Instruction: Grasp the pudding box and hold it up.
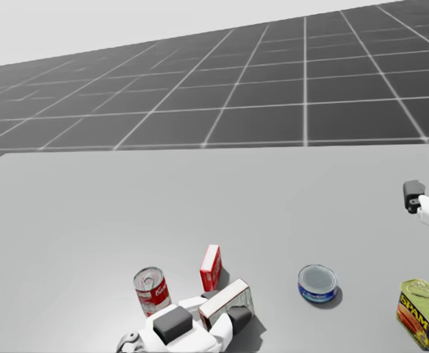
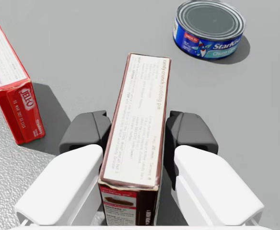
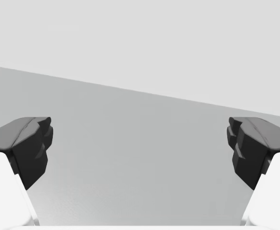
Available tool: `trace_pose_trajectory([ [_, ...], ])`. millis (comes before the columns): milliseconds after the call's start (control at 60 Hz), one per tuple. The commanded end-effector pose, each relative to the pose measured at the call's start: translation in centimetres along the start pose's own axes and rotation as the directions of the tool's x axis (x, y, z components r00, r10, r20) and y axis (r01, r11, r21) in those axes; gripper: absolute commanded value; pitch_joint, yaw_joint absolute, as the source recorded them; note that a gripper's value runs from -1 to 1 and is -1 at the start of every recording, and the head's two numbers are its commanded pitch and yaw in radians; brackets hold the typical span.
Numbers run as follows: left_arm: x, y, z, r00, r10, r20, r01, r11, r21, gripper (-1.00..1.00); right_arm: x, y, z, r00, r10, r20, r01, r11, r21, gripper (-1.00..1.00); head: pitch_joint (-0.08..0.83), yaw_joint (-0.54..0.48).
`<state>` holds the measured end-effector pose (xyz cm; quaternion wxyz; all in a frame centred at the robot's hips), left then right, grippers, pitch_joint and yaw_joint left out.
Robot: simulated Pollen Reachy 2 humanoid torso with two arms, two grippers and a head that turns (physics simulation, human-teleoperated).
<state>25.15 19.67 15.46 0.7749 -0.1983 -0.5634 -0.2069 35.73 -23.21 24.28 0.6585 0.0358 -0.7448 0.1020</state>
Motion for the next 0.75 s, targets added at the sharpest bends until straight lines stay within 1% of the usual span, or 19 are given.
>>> trace_pose_trajectory([
  [17, -0.4, -0.3, 0.2, 1.000, 0.003, -0.023, -0.003, 1.000, -0.016, 1.00, 0.0, -0.1, 0.0, 1.000, -0.002, 0.001, 0.002, 1.000, -0.002, -1.00, 0.333, 0.27],
  [100, 0.2, -0.5, 0.5, 1.000, -0.007, -0.016, 0.007, 1.000, -0.023, 1.00, 0.0, -0.1, 0.0, 1.000, -0.003, 0.001, 0.003, 1.000, -0.002, -1.00, 0.322, 0.27],
  [167, 1.2, -0.6, 0.9, 1.000, -0.028, -0.005, 0.028, 0.999, -0.025, 1.00, 0.0, -0.2, 0.0, 1.000, -0.003, 0.000, 0.003, 1.000, -0.001, -1.00, 0.322, 0.27],
  [300, 4.5, -0.6, 2.4, 0.996, -0.076, 0.047, 0.076, 0.997, -0.012, 1.00, 0.0, -0.1, 0.0, 1.000, -0.001, -0.005, 0.001, 1.000, 0.000, -1.00, 0.325, 0.27],
  [350, 6.5, -0.5, 3.2, 0.992, -0.100, 0.080, 0.100, 0.995, -0.003, 1.00, 0.0, -0.1, -0.1, 1.000, -0.002, -0.007, 0.001, 1.000, -0.001, -1.00, 0.324, 0.26],
  [400, 7.4, -0.4, 3.6, 0.988, -0.117, 0.097, 0.117, 0.993, 0.006, 1.00, 0.0, -0.1, 0.0, 1.000, -0.007, -0.011, 0.007, 1.000, 0.002, -1.00, 0.324, 0.26],
  [417, 8.4, -0.4, 3.9, 0.985, -0.132, 0.115, 0.131, 0.991, 0.012, 1.00, 0.0, -0.1, -0.1, 1.000, -0.012, -0.014, 0.012, 1.000, 0.003, -1.00, 0.323, 0.26],
  [467, 9.5, -0.4, 4.2, 0.981, -0.140, 0.134, 0.139, 0.990, 0.018, 1.00, -0.1, -0.1, -0.1, 1.000, -0.016, -0.018, 0.016, 1.000, 0.008, -1.00, 0.322, 0.26],
  [483, 10.5, -0.4, 4.5, 0.976, -0.158, 0.152, 0.155, 0.987, 0.031, 1.00, -0.1, -0.1, -0.1, 1.000, -0.016, -0.023, 0.017, 1.000, 0.011, -1.00, 0.321, 0.26],
  [517, 11.2, -0.5, 4.7, 0.972, -0.170, 0.164, 0.166, 0.985, 0.039, 1.00, -0.2, 0.0, -0.2, 1.000, 0.006, -0.025, -0.006, 1.000, 0.008, -1.00, 0.320, 0.26],
  [533, 12.3, -0.6, 4.9, 0.966, -0.187, 0.181, 0.181, 0.982, 0.047, 1.00, -0.3, 0.0, -0.2, 1.000, -0.002, -0.029, 0.002, 1.000, 0.008, -1.00, 0.319, 0.26],
  [567, 13.0, -0.6, 5.1, 0.961, -0.198, 0.192, 0.191, 0.980, 0.055, 1.00, -0.3, 0.0, -0.2, 0.999, -0.002, -0.033, 0.002, 1.000, 0.010, -1.00, 0.319, 0.26],
  [583, 14.1, -0.7, 5.3, 0.953, -0.216, 0.210, 0.207, 0.976, 0.066, 1.00, -0.4, 0.0, -0.2, 0.999, 0.004, -0.033, -0.004, 1.000, 0.013, -1.00, 0.318, 0.26],
  [617, 14.9, -0.8, 5.5, 0.948, -0.227, 0.222, 0.216, 0.974, 0.072, 1.00, -0.4, 0.0, -0.2, 0.999, 0.006, -0.034, -0.006, 1.000, 0.014, -1.00, 0.317, 0.26],
  [633, 16.0, -0.9, 5.7, 0.940, -0.244, 0.241, 0.229, 0.969, 0.087, 1.00, -0.5, 0.1, -0.2, 0.999, 0.009, -0.035, -0.009, 1.000, 0.014, -1.00, 0.316, 0.26],
  [667, 16.7, -0.9, 5.9, 0.934, -0.254, 0.252, 0.237, 0.967, 0.096, 1.00, -0.5, 0.1, -0.3, 0.999, 0.015, -0.036, -0.014, 1.000, 0.015, -1.00, 0.315, 0.26],
  [700, 18.1, -1.1, 6.3, 0.922, -0.269, 0.279, 0.247, 0.963, 0.111, 1.00, -0.6, 0.1, -0.2, 0.999, 0.027, -0.036, -0.026, 0.999, 0.018, -1.00, 0.313, 0.26],
  [733, 18.7, -1.1, 6.4, 0.916, -0.277, 0.291, 0.252, 0.960, 0.121, 1.00, -0.7, 0.1, -0.3, 0.999, 0.030, -0.035, -0.030, 0.999, 0.018, -1.00, 0.313, 0.26],
  [750, 19.3, -1.2, 6.6, 0.910, -0.284, 0.302, 0.255, 0.958, 0.131, 1.00, -0.7, 0.1, -0.3, 0.999, 0.035, -0.035, -0.034, 0.999, 0.022, -1.00, 0.313, 0.26],
])
